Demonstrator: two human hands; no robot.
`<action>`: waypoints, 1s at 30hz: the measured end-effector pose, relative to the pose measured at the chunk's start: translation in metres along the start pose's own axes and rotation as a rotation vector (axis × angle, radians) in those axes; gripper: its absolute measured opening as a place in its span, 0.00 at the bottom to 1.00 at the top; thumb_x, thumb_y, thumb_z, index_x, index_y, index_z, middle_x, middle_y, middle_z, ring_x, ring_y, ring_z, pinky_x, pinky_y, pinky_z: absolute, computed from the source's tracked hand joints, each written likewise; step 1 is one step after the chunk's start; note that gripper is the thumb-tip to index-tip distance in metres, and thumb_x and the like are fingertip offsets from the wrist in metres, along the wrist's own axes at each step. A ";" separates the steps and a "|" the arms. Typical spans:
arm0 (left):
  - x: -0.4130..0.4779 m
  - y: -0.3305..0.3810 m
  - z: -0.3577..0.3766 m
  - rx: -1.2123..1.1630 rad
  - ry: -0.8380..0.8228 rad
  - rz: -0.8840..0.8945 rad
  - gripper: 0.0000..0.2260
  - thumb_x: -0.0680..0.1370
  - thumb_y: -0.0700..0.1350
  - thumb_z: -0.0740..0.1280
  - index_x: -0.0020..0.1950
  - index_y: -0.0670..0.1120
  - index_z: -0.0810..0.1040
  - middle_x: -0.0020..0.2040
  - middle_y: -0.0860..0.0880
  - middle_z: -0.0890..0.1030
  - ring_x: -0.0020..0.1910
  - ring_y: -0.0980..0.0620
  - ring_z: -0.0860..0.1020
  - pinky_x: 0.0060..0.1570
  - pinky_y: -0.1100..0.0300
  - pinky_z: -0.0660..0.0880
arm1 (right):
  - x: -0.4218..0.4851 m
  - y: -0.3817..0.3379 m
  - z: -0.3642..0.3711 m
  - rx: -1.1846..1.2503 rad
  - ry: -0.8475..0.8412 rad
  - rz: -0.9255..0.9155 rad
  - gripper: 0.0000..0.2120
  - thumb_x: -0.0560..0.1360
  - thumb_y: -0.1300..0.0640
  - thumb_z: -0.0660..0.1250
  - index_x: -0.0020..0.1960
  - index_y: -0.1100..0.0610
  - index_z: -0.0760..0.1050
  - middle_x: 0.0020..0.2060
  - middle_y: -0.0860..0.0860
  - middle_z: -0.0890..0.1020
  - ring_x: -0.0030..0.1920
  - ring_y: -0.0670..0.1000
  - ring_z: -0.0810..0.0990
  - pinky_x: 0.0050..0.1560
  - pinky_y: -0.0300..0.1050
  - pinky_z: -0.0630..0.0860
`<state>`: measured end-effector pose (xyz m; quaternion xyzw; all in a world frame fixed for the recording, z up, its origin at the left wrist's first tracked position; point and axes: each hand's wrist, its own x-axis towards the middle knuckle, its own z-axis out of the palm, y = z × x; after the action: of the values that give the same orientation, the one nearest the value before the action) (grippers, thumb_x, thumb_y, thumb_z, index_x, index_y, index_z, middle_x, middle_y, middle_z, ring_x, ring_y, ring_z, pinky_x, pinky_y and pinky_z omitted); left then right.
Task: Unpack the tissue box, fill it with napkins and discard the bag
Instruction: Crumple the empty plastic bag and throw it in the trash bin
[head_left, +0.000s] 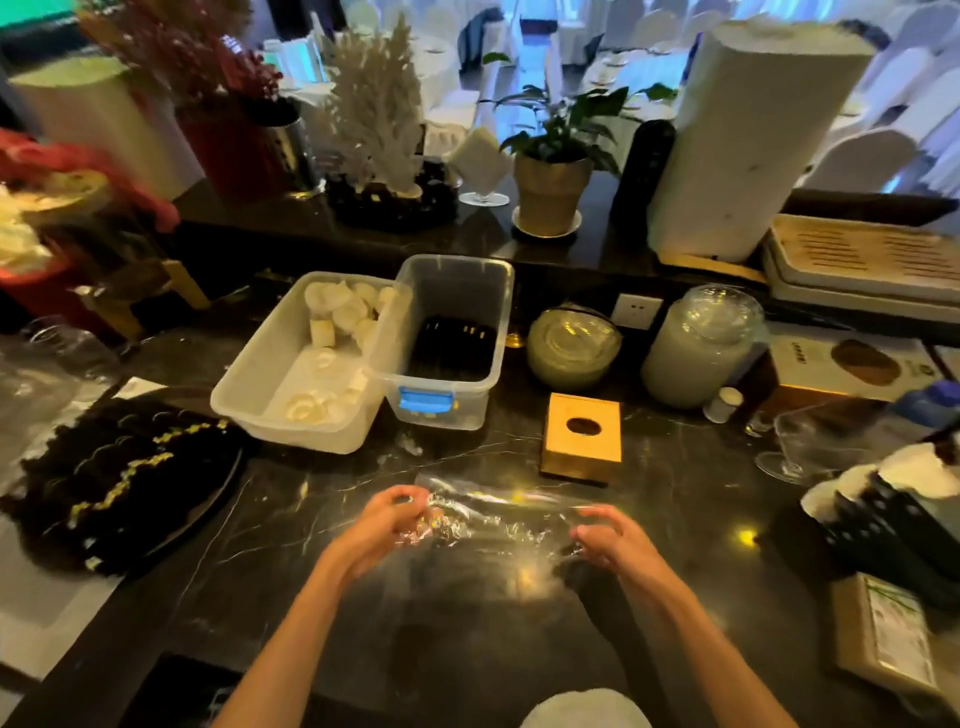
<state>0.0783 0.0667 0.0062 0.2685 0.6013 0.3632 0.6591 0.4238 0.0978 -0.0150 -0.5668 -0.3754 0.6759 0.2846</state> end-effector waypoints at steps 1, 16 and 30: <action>-0.001 0.008 0.002 -0.003 -0.063 0.014 0.11 0.78 0.42 0.67 0.60 0.41 0.78 0.52 0.38 0.84 0.42 0.48 0.81 0.39 0.57 0.80 | -0.003 -0.006 -0.009 0.011 -0.012 -0.016 0.18 0.72 0.59 0.74 0.61 0.57 0.77 0.45 0.57 0.87 0.40 0.48 0.84 0.39 0.40 0.79; -0.057 0.107 0.061 0.280 -0.277 0.621 0.17 0.75 0.26 0.59 0.54 0.37 0.84 0.47 0.42 0.86 0.44 0.49 0.84 0.42 0.61 0.82 | -0.129 -0.139 -0.095 -0.246 -0.050 -0.625 0.11 0.73 0.60 0.70 0.55 0.55 0.85 0.53 0.50 0.87 0.56 0.46 0.84 0.52 0.37 0.80; 0.051 0.088 0.108 0.144 0.022 0.361 0.18 0.74 0.23 0.57 0.30 0.38 0.77 0.57 0.31 0.80 0.56 0.35 0.80 0.57 0.44 0.78 | 0.004 -0.104 -0.086 -0.056 0.148 -0.283 0.14 0.76 0.75 0.60 0.43 0.63 0.80 0.60 0.64 0.81 0.50 0.52 0.83 0.43 0.39 0.82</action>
<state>0.1720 0.1690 0.0594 0.4147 0.5749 0.4345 0.5557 0.5030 0.1746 0.0630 -0.5644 -0.4480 0.5748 0.3879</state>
